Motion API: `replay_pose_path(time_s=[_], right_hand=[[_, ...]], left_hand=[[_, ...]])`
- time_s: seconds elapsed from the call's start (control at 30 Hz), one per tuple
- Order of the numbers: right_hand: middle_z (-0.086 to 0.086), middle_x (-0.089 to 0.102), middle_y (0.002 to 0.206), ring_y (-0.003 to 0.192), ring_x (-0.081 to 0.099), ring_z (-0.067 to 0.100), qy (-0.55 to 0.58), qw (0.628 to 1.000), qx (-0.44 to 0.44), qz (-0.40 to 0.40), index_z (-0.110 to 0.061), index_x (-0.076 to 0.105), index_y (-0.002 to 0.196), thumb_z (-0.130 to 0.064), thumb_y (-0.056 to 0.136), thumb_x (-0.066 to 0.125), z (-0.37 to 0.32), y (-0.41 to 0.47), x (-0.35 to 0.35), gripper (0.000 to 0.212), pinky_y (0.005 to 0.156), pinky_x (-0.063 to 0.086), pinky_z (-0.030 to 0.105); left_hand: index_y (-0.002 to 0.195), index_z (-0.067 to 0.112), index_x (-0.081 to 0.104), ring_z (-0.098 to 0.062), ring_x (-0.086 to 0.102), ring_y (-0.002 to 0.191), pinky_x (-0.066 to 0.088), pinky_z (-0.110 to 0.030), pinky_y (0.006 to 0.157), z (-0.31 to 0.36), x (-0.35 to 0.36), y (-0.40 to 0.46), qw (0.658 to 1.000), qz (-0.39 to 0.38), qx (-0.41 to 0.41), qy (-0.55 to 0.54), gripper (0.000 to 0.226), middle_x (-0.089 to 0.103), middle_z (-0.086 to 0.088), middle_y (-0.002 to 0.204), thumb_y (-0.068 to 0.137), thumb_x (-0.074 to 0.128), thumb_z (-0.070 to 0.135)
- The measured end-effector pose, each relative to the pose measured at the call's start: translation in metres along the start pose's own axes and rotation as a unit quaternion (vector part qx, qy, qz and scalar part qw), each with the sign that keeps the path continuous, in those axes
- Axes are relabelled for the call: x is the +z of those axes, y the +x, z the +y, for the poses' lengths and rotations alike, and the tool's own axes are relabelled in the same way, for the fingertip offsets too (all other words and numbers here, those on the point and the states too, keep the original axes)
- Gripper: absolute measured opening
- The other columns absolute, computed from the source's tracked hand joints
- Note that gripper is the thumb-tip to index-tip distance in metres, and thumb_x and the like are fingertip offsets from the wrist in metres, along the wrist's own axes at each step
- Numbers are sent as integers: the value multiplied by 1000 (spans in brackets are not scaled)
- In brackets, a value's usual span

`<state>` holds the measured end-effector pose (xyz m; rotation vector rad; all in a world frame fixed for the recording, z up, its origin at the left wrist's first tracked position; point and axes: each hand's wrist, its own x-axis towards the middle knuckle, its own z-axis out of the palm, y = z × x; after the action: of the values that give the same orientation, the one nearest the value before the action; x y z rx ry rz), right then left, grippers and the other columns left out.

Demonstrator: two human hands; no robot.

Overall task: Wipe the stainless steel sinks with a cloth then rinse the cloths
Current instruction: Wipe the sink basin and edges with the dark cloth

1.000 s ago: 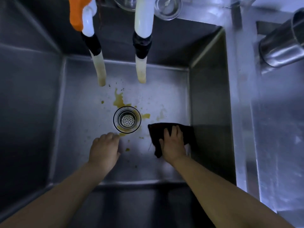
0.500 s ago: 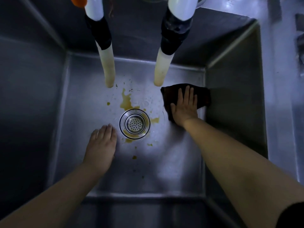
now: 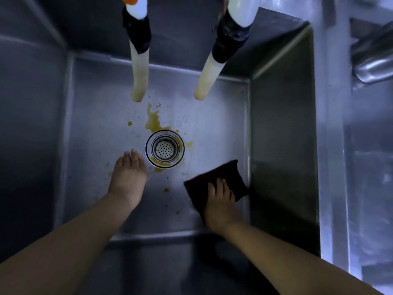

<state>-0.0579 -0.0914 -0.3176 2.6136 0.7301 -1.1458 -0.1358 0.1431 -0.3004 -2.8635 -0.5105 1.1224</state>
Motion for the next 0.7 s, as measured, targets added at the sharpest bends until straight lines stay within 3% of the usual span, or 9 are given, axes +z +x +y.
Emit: replay_pose_path(time_s=[0.07,0.2,0.3,0.53,0.63,0.7], right_hand=[[20,-7,156,144,-10,33,73,993,61,70,-4,-1,149,-37,94,43,-4,8,-6,78,115,-11,45],[23,-26,152,141,-25,35,130,976,158,74,-1,-22,143,-56,95,30,-15,50,-14,91,111,-17,48],[25,-19,153,141,-21,38,161,957,178,160,1,-15,146,-57,93,35,-21,82,-27,93,111,-17,49],[31,2,154,144,-4,40,101,947,105,286,5,6,147,-51,90,45,-5,153,-87,89,114,-10,44],[33,9,152,144,4,42,48,949,54,306,6,11,147,-53,88,41,0,180,-111,89,115,0,47],[34,13,151,142,9,44,-6,950,7,313,7,16,146,-55,85,36,4,197,-130,89,115,7,50]], left_hand=[[145,-7,8,-40,17,141,20,-44,113,-1,1,1,1000,5,-4,-13,59,9,-29,153,95,32,14],[145,-7,5,-40,14,142,25,-41,111,0,5,4,1000,-4,-10,-25,61,6,-28,154,94,35,10],[145,-6,2,-39,11,143,25,-40,111,-1,9,6,999,-14,-12,-28,68,2,-27,154,95,42,14],[146,-5,-2,-36,7,144,24,-38,112,-7,18,12,999,-27,-10,-35,81,-1,-24,156,91,50,24],[147,-2,-3,-35,6,145,25,-36,111,-10,22,13,999,-33,-6,-37,91,-2,-22,156,87,56,33],[147,-2,-3,-35,5,145,23,-36,112,-10,23,13,999,-32,-5,-42,87,-2,-21,156,90,53,30]])
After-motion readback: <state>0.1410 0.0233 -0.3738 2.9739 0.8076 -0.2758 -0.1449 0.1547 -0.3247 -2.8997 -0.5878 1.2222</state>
